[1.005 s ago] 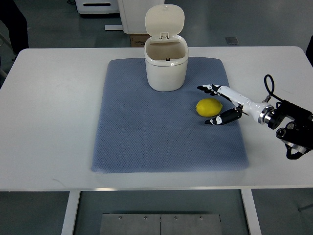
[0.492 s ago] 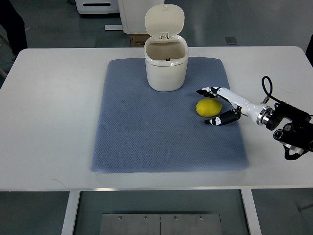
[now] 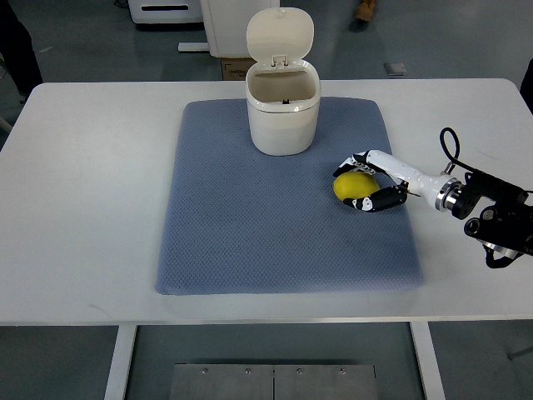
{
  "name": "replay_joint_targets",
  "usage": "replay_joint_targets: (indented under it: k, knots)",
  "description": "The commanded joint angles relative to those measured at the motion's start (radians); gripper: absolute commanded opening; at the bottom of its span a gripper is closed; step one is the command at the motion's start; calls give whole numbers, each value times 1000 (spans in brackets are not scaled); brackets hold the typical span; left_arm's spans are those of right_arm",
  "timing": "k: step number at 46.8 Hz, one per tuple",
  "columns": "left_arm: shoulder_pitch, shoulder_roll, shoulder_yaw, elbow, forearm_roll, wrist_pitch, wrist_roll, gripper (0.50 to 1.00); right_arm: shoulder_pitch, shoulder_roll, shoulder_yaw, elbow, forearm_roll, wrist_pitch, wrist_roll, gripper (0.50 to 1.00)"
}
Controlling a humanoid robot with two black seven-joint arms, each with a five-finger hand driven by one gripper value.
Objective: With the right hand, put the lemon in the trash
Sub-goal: 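Close the right hand's fingers around the lemon, then lift the lemon and carry it over the white trash bin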
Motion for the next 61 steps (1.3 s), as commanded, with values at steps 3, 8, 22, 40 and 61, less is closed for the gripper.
replay_joint_targets:
  k: [3, 8, 22, 40, 61]
  knots:
    - [1, 0, 0, 0, 0, 0, 0, 1000, 11, 3, 2, 0, 2, 0, -1, 500]
    - [1, 0, 0, 0, 0, 0, 0, 1000, 13, 3, 3, 0, 8, 0, 0, 500]
    - [0, 0, 0, 0, 0, 0, 0, 1000, 28, -13, 32, 9, 19, -8, 0, 500]
    - [0, 0, 0, 0, 0, 0, 0, 1000, 158, -160, 46, 40, 42, 11, 0, 500]
    - [0, 0, 0, 0, 0, 0, 0, 1000, 209, -250, 65, 40, 45, 57, 5, 500]
